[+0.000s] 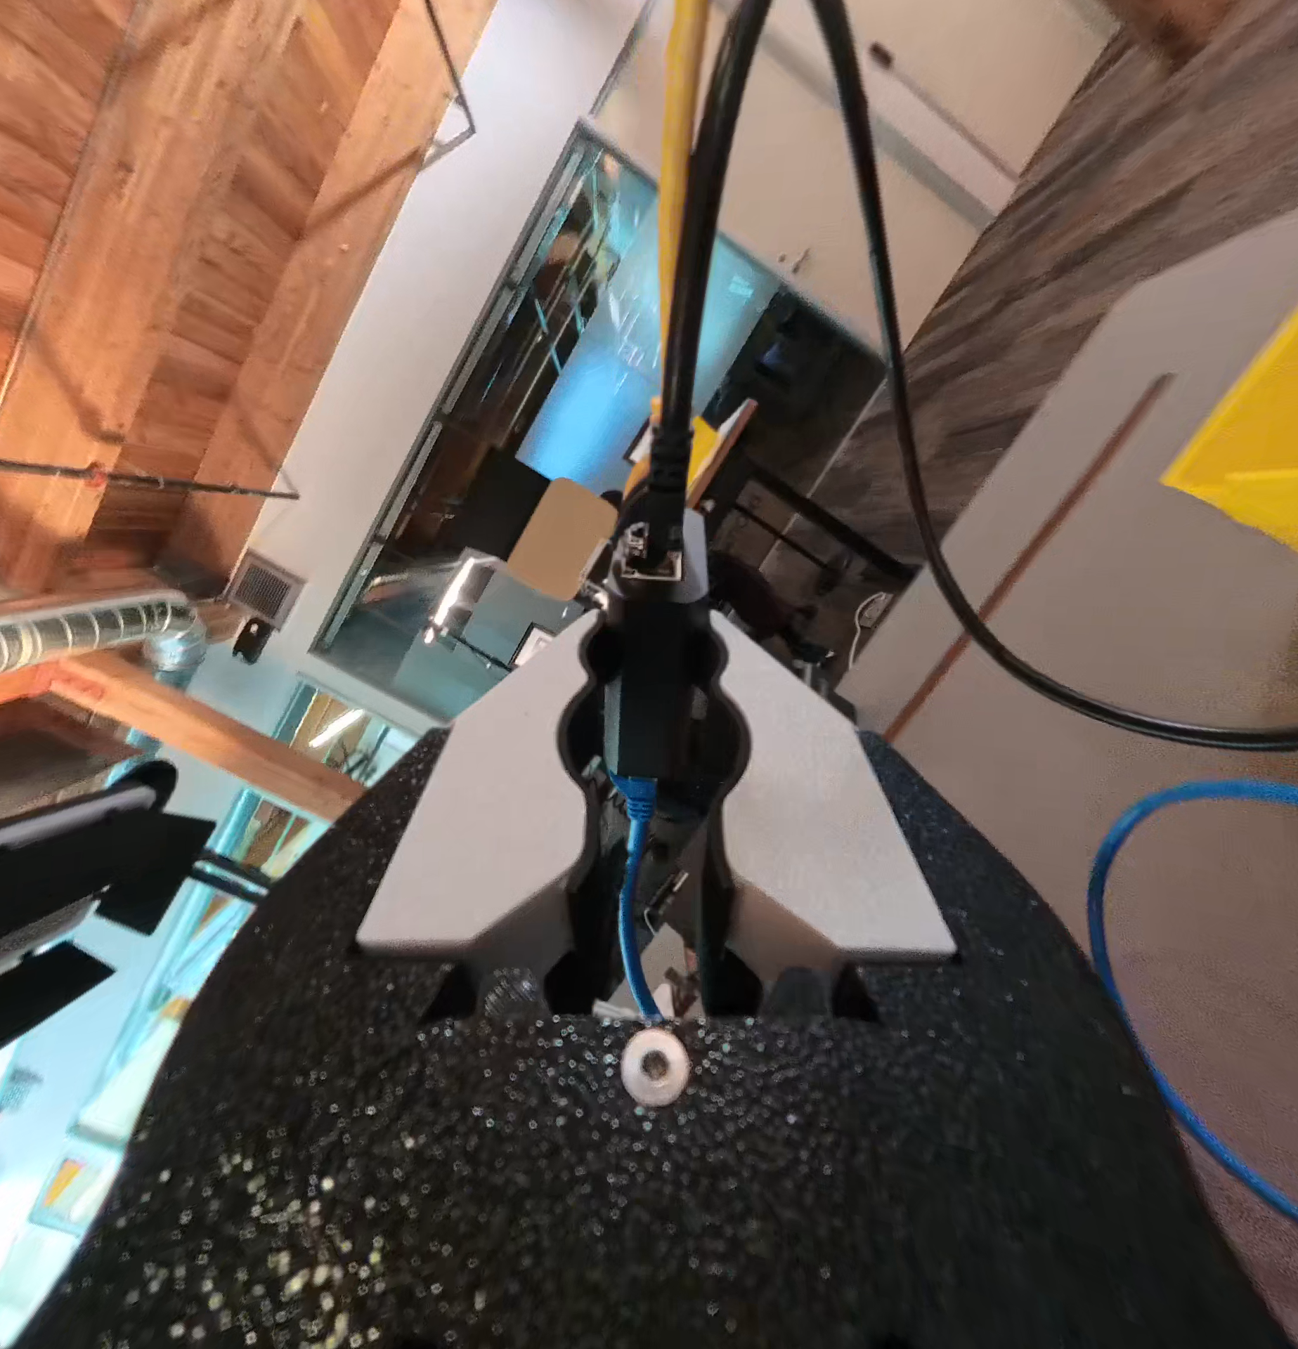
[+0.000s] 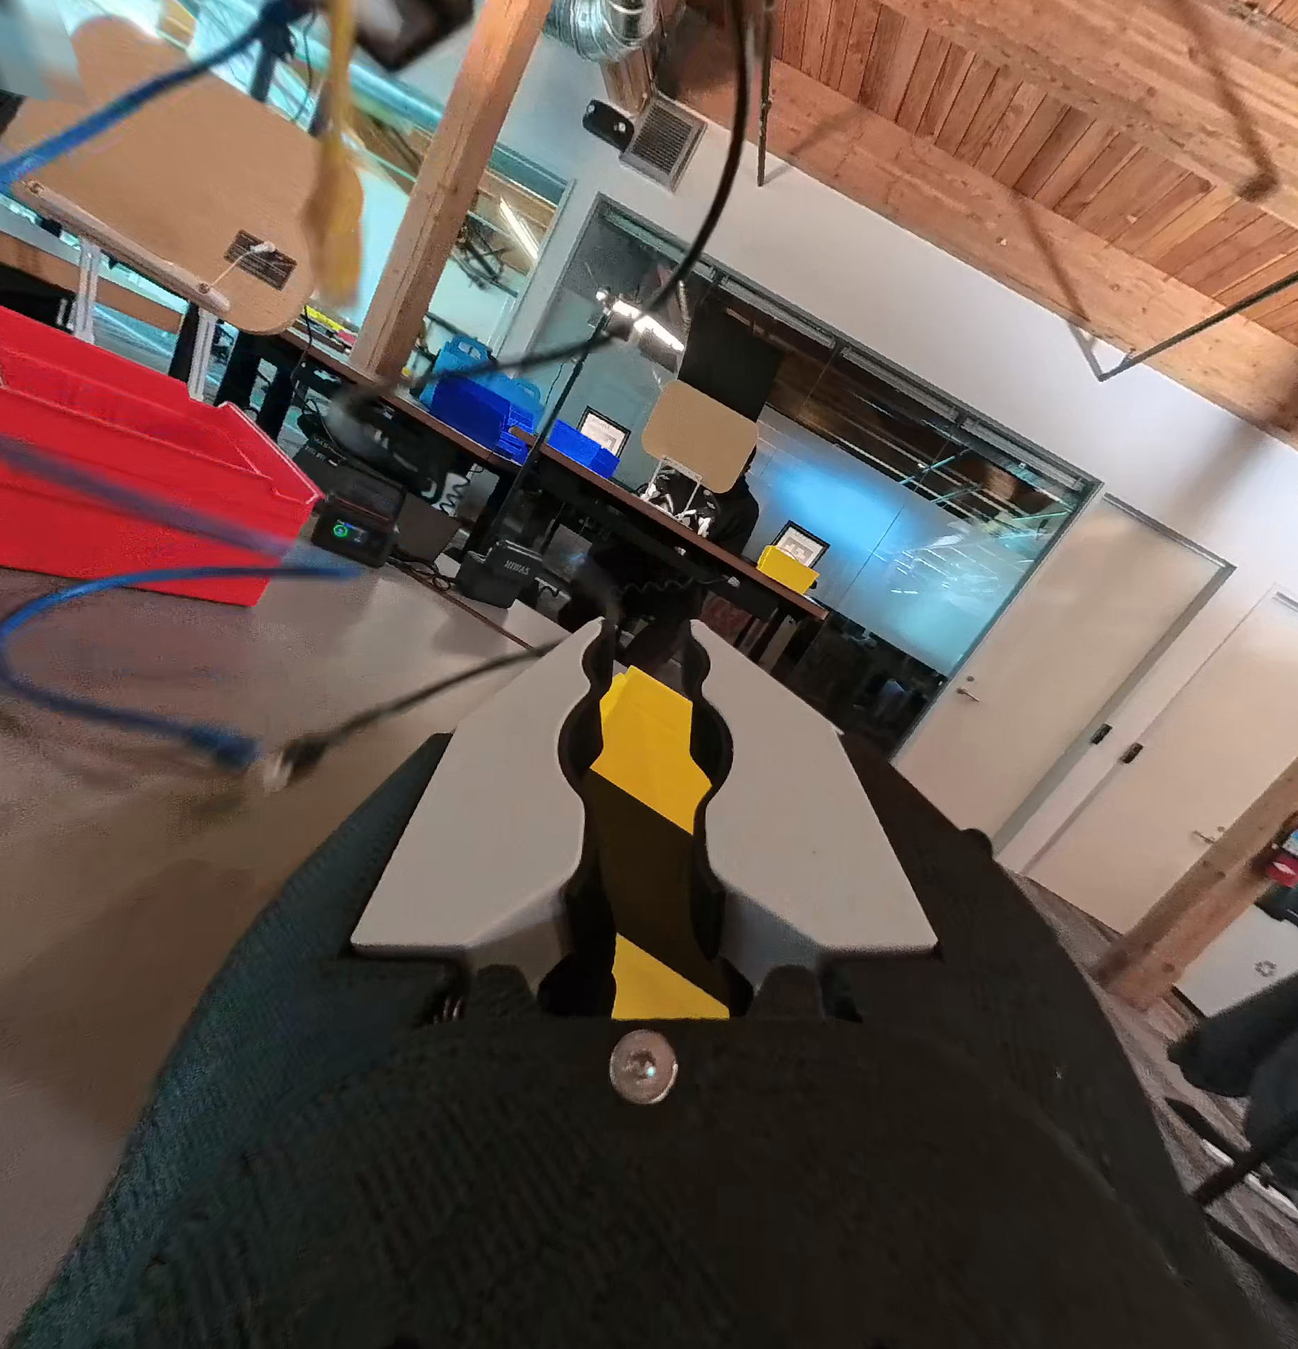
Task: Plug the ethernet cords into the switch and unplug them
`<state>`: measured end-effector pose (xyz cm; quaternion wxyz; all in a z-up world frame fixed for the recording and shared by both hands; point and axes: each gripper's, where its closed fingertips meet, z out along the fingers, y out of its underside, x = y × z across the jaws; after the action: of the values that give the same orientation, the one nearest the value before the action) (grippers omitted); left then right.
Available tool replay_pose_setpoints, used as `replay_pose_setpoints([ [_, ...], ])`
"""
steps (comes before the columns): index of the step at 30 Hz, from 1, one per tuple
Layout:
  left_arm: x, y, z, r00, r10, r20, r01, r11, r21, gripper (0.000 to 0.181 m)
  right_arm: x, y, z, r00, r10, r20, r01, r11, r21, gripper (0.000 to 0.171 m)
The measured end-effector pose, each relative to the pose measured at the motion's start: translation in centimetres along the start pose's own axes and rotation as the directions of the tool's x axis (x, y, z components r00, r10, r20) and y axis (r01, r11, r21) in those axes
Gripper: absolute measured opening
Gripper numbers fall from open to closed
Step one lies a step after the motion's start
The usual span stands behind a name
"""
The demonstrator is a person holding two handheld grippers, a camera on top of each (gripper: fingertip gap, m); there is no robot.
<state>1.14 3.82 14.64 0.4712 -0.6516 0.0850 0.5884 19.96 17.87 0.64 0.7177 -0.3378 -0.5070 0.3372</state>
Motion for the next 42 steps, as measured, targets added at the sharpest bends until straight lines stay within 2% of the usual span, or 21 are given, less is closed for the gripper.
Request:
replay_pose_setpoints([
  [4,7.5,3.0,-1.8,0.991,0.117,-0.067,-0.115,0.993,0.030,0.021,0.0,-0.4,-0.1,1.000,0.008,-0.003,-0.008,1.000,0.021,0.017],
  [8,13.4,5.3,-3.6,0.961,0.207,-0.182,-0.197,0.978,0.076,0.022,-0.7,-2.3,-0.4,0.999,0.019,0.044,-0.024,0.993,0.114,0.020],
  [11,17.4,6.9,-5.1,0.912,0.280,-0.299,-0.262,0.960,0.099,0.021,-3.5,-4.4,-0.1,0.987,0.002,0.163,-0.030,0.985,0.170,0.027],
  [15,20.8,9.1,-6.9,0.855,0.308,-0.418,-0.293,0.951,0.102,0.022,-10.2,-6.7,0.3,0.912,-0.176,0.371,0.099,0.971,0.217,0.028],
  [19,22.5,10.7,-7.7,0.817,0.284,-0.502,-0.293,0.954,0.063,0.023,-14.8,-6.6,1.7,0.791,-0.327,0.517,0.264,0.945,0.193,0.028],
  [21,23.2,11.1,-8.0,0.791,0.269,-0.549,-0.289,0.956,0.053,0.023,-17.3,-3.9,2.5,0.661,-0.412,0.627,0.436,0.891,0.126,0.033],
  [23,24.1,11.3,-8.4,0.761,0.239,-0.603,-0.267,0.963,0.044,0.023,-19.2,-0.9,2.9,0.578,-0.385,0.720,0.511,0.858,0.049,0.043],
  [27,26.1,11.4,-9.5,0.690,0.162,-0.705,-0.190,0.981,0.039,0.022,-21.3,1.8,3.3,0.555,-0.345,0.757,0.490,0.871,0.038,0.044],
  [30,26.4,11.5,-9.4,0.661,0.058,-0.748,-0.080,0.997,0.006,0.022,-22.3,2.7,2.4,0.532,-0.233,0.814,0.414,0.910,-0.010,0.033],
  [32,26.4,11.7,-9.4,0.635,0.024,-0.772,-0.040,0.999,-0.002,0.022,-22.2,3.3,2.7,0.562,-0.171,0.809,0.364,0.930,-0.056,0.027],
  [34,26.4,11.8,-9.5,0.626,0.036,-0.779,-0.038,0.999,0.015,0.022,-22.0,3.5,3.0,0.596,-0.157,0.788,0.334,0.940,-0.065,0.024],
  [38,26.5,11.6,-9.9,0.600,0.085,-0.795,-0.042,0.996,0.075,0.022,-22.4,3.6,3.5,0.620,-0.189,0.761,0.331,0.943,-0.035,0.031],
  [42,26.5,11.7,-10.2,0.598,0.094,-0.796,-0.030,0.995,0.095,0.022,-23.1,3.4,3.9,0.625,-0.226,0.747,0.340,0.940,0.000,0.013],
])
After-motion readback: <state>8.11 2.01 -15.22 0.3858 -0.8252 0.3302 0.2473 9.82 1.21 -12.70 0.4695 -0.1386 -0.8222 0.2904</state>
